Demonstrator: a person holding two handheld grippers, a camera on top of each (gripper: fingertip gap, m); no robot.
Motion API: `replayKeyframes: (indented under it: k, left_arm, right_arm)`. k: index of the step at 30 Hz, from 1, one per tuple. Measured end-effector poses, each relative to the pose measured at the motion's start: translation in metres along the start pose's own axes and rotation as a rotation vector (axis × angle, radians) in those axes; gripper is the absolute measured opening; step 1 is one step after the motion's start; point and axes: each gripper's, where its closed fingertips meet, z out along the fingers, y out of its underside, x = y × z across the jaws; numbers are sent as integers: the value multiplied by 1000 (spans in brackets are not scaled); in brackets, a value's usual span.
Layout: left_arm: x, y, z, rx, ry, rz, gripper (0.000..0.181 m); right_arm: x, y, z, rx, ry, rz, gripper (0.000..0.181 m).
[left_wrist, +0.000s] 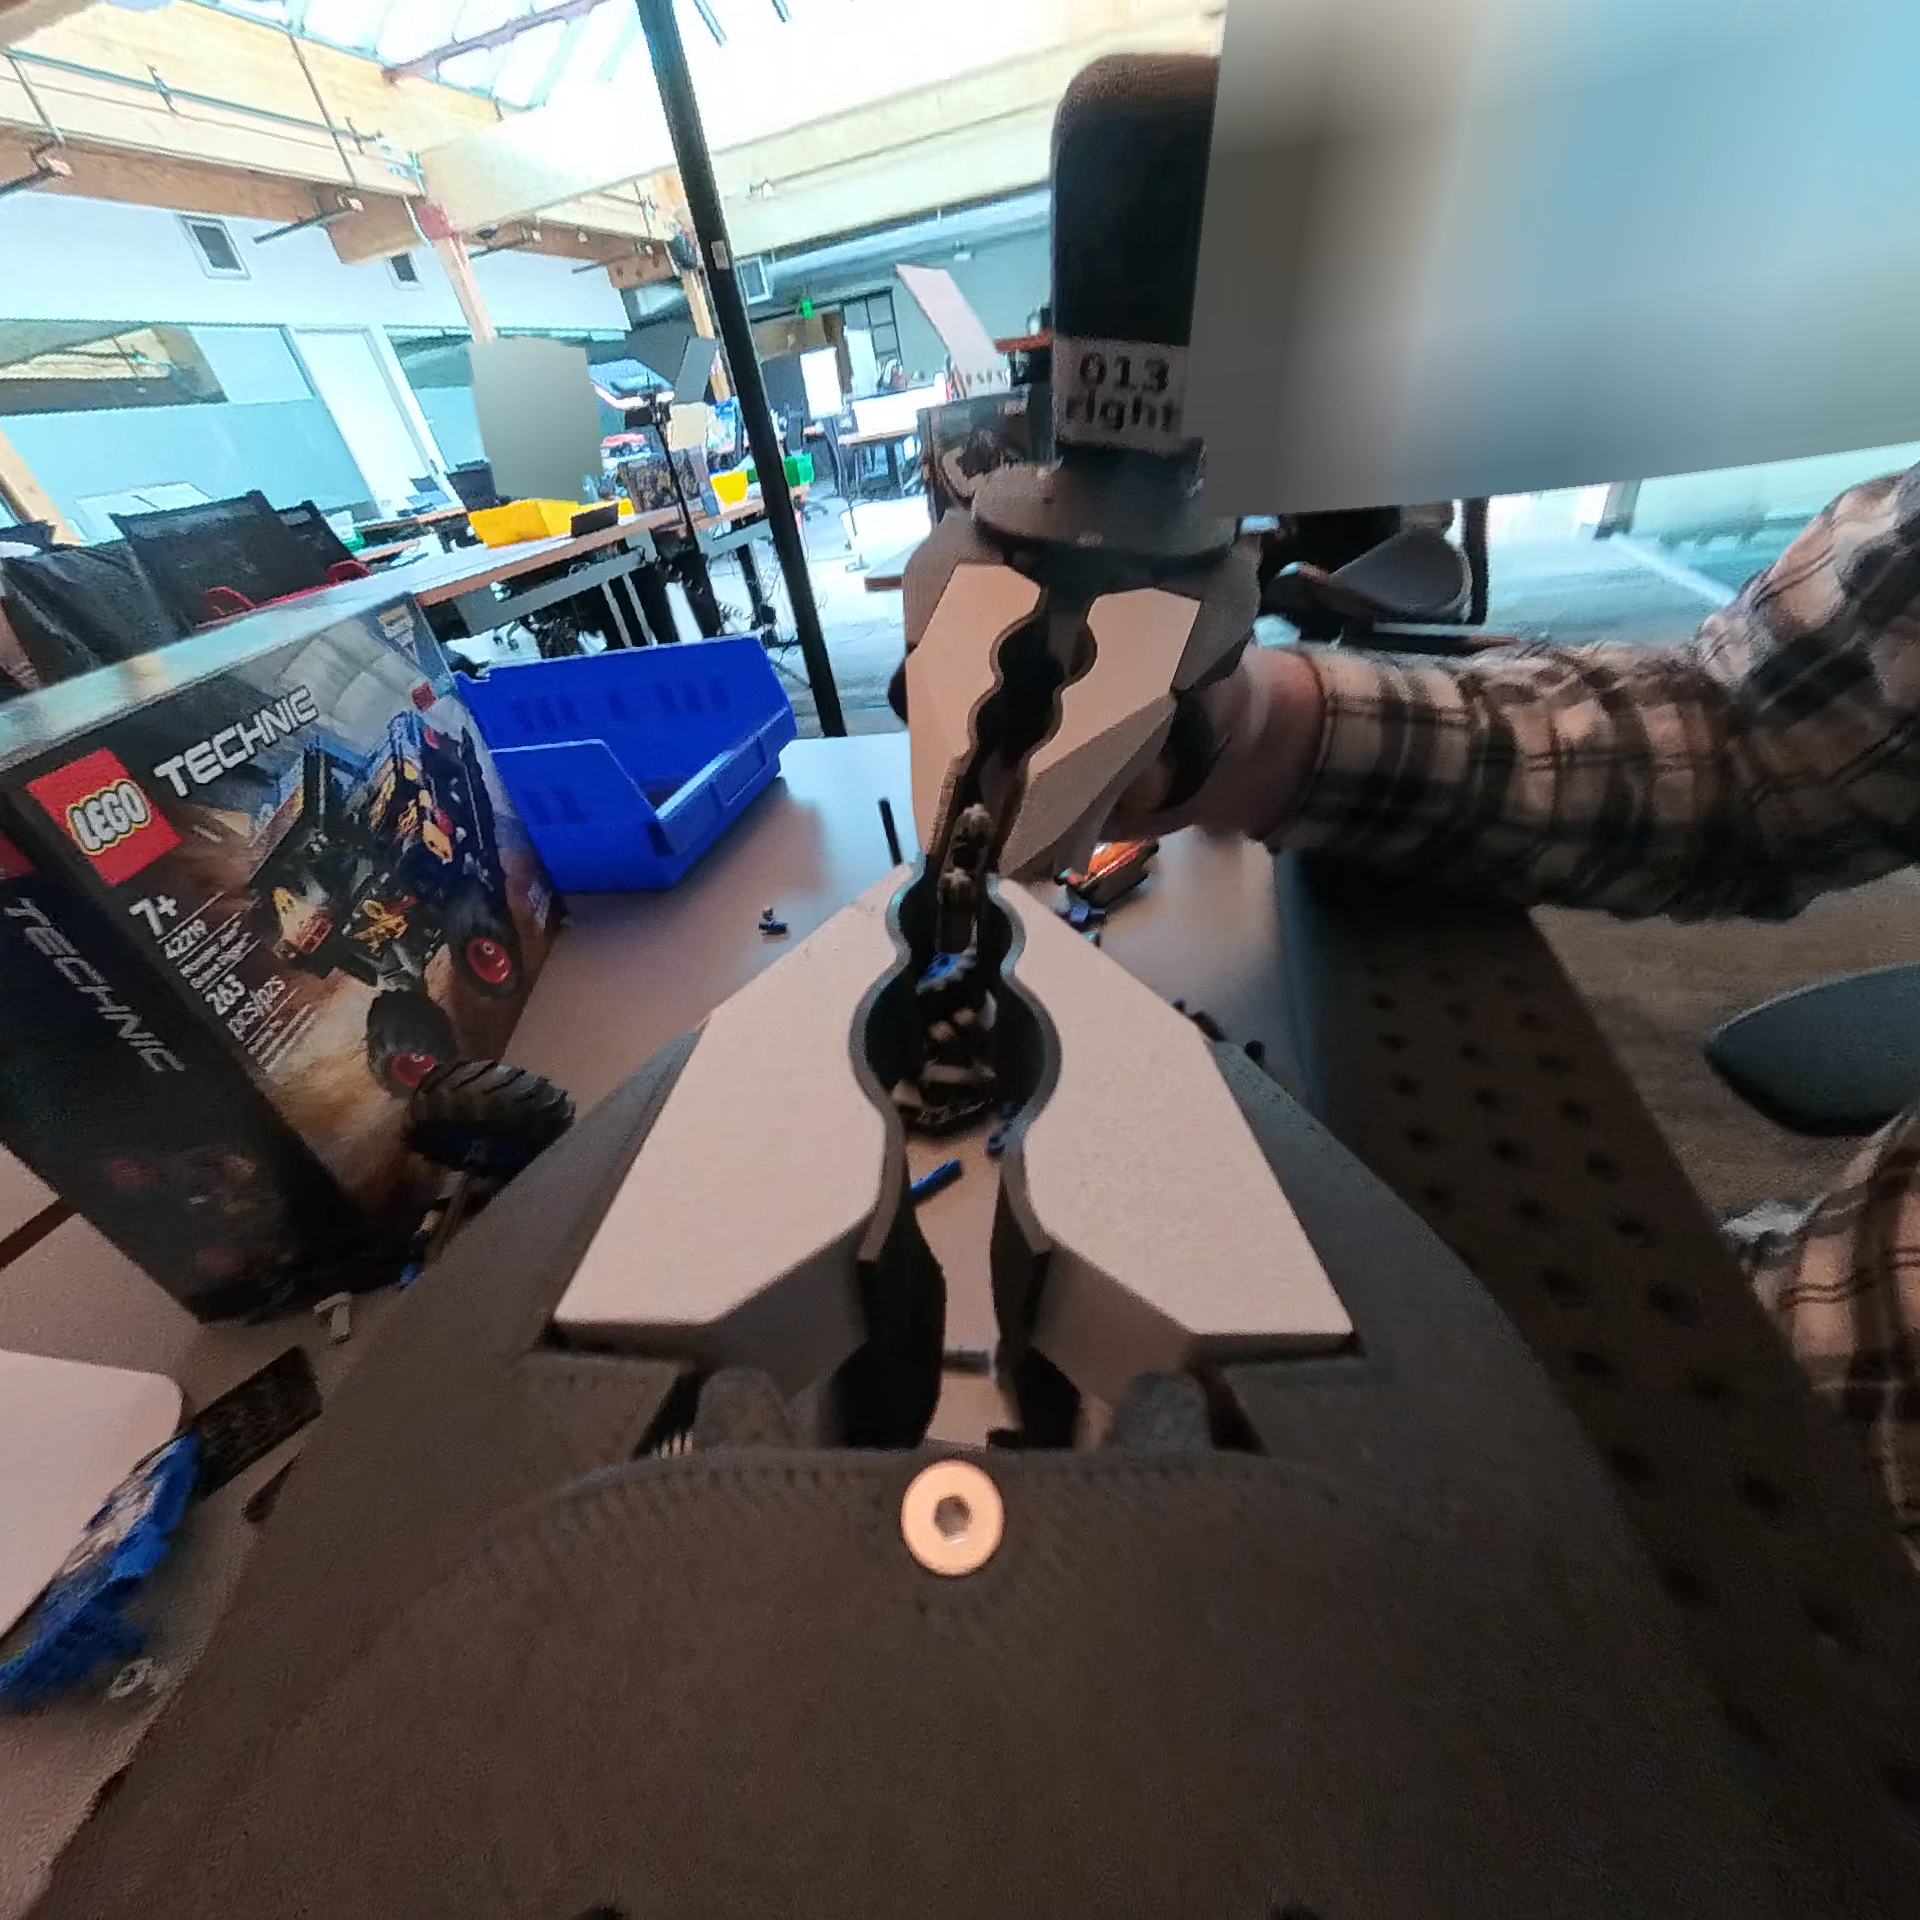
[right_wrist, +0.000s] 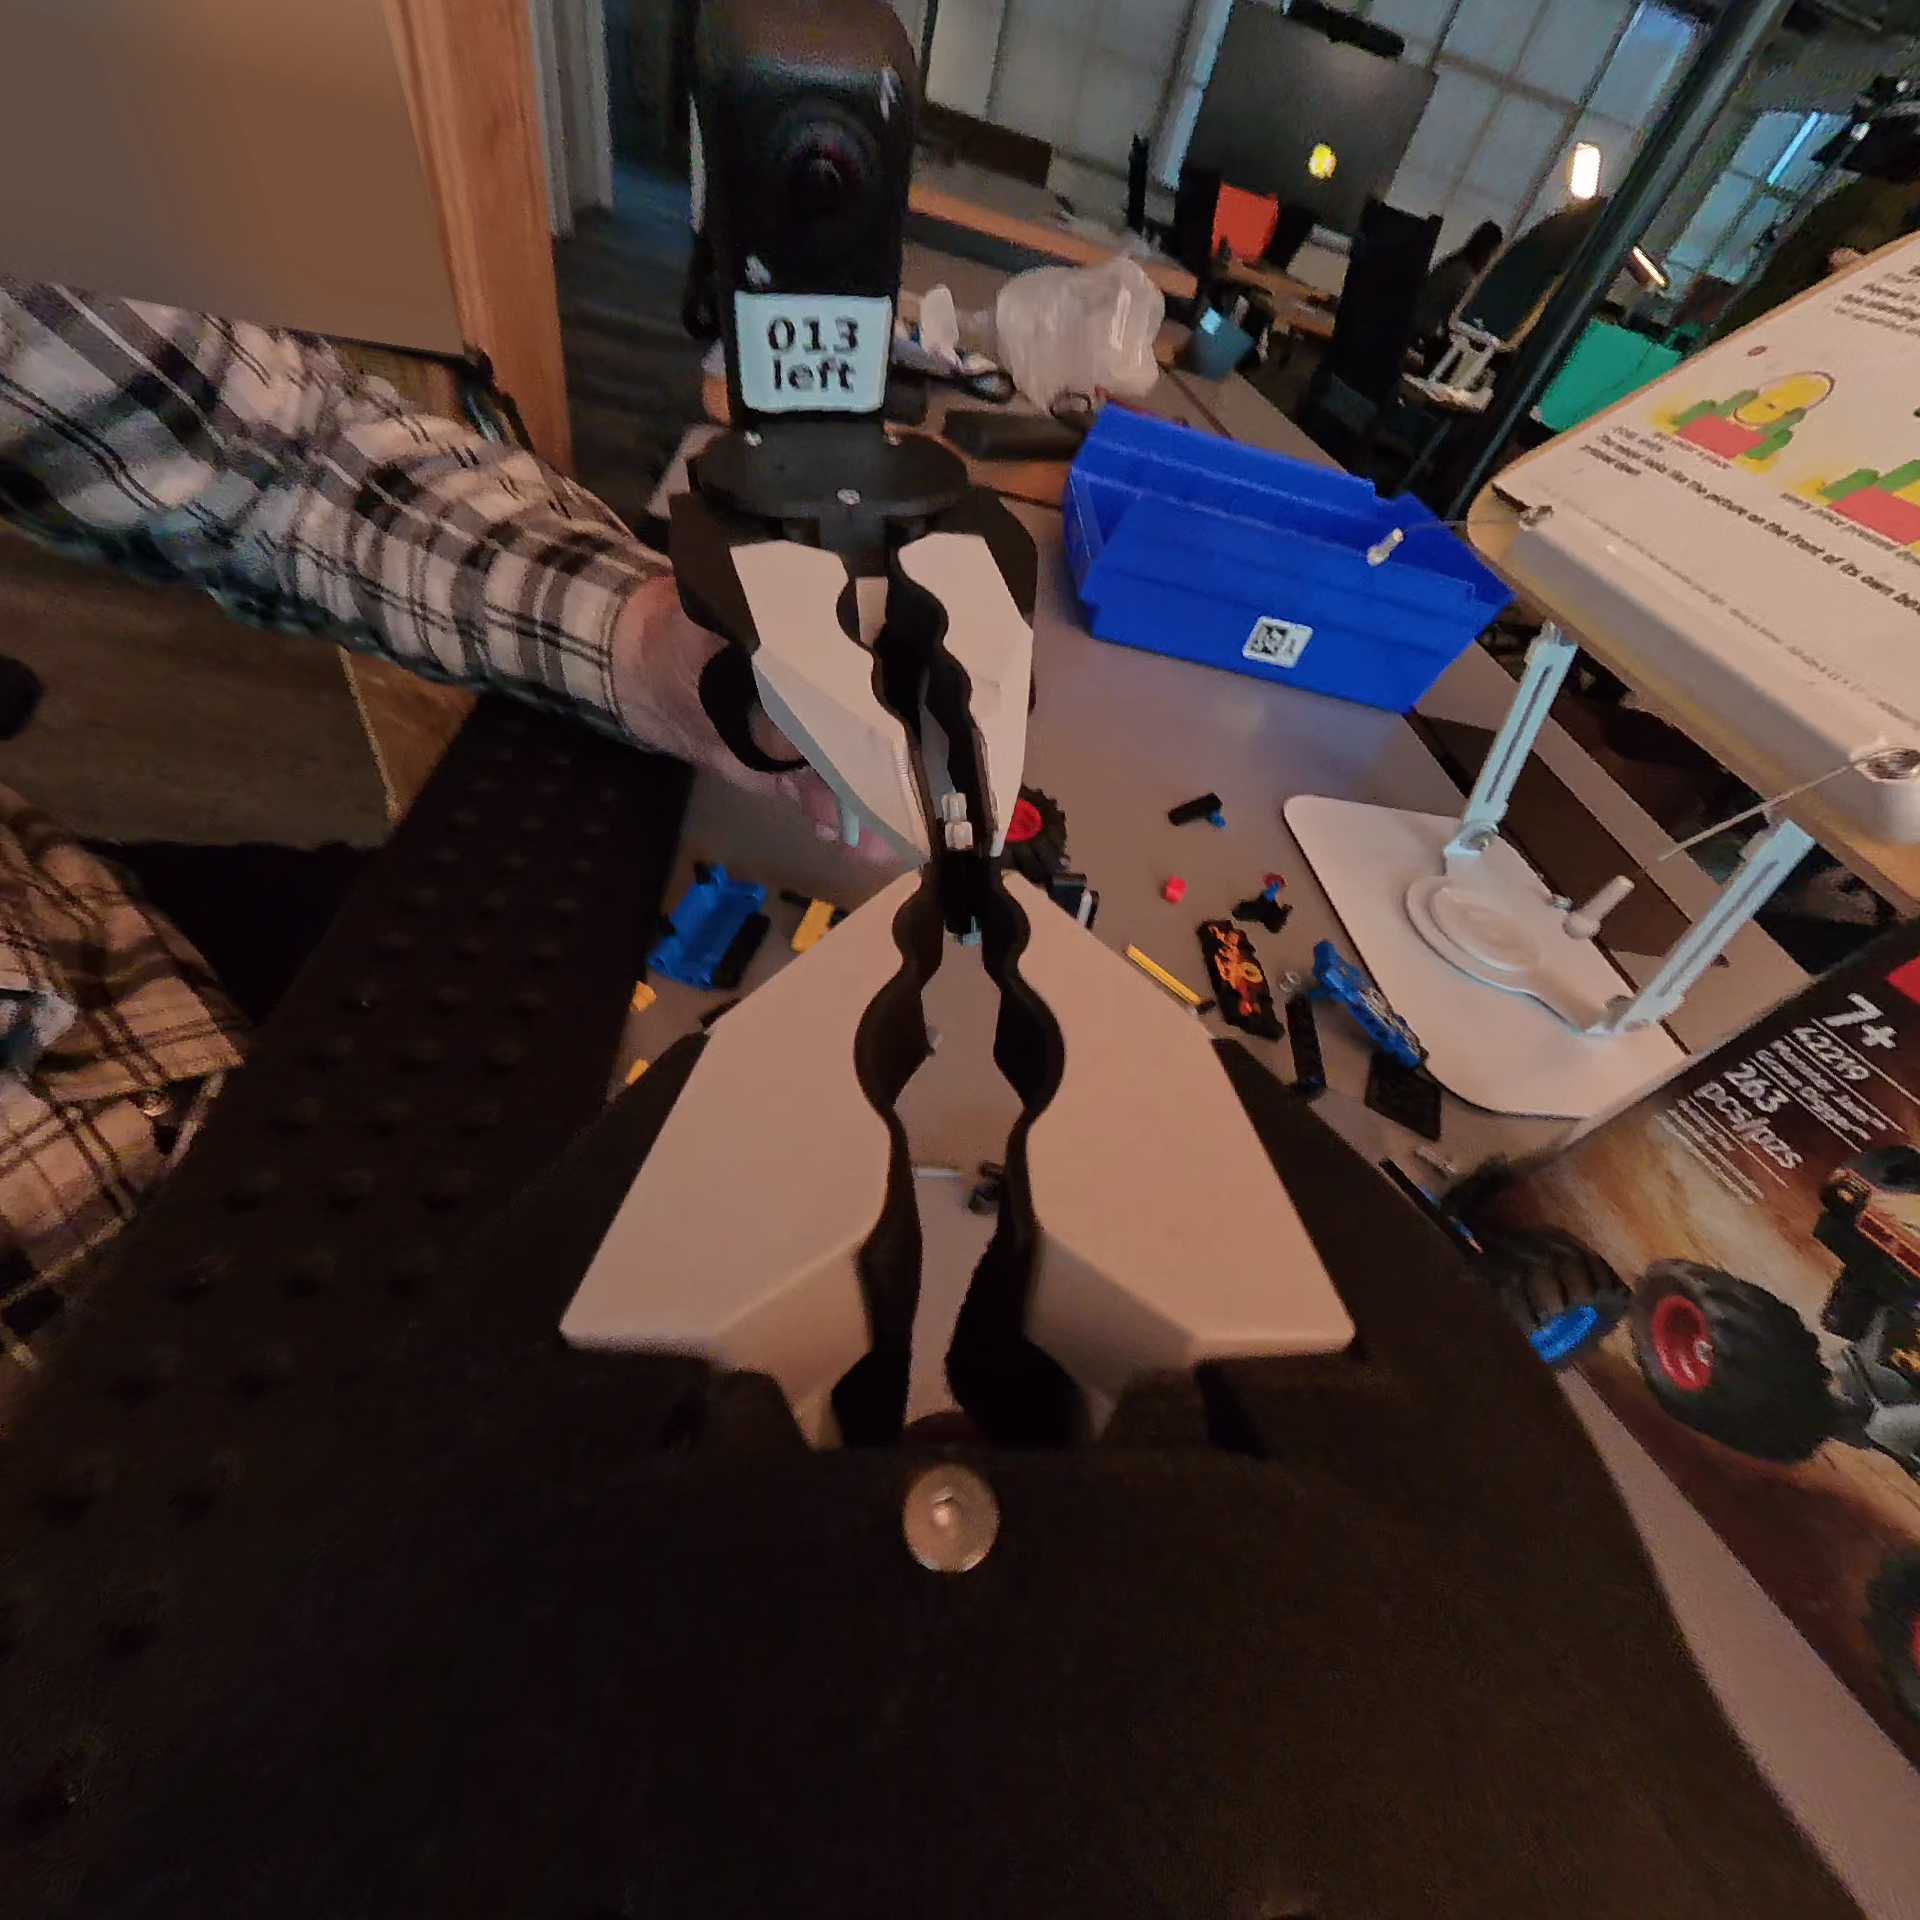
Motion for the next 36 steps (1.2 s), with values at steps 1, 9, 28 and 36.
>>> replayKeyframes:
  k: [1,9,28,36]
  left_arm:
    - [1,-5,-1,26,14,-33,3]
    - [-3,39,4,-264,-32,246,8]
    - [2,1,3,36,61,-105,4]
    - [4,13,8,-55,36,42,5]
  right_arm:
    - [-1,-4,-1,27,-12,13,6]
    - [1,29,7,-223,54,-83,5]
    - [2,-8,-2,19,35,-1,8]
    - [-1,11,1,-122,46,-75,5]
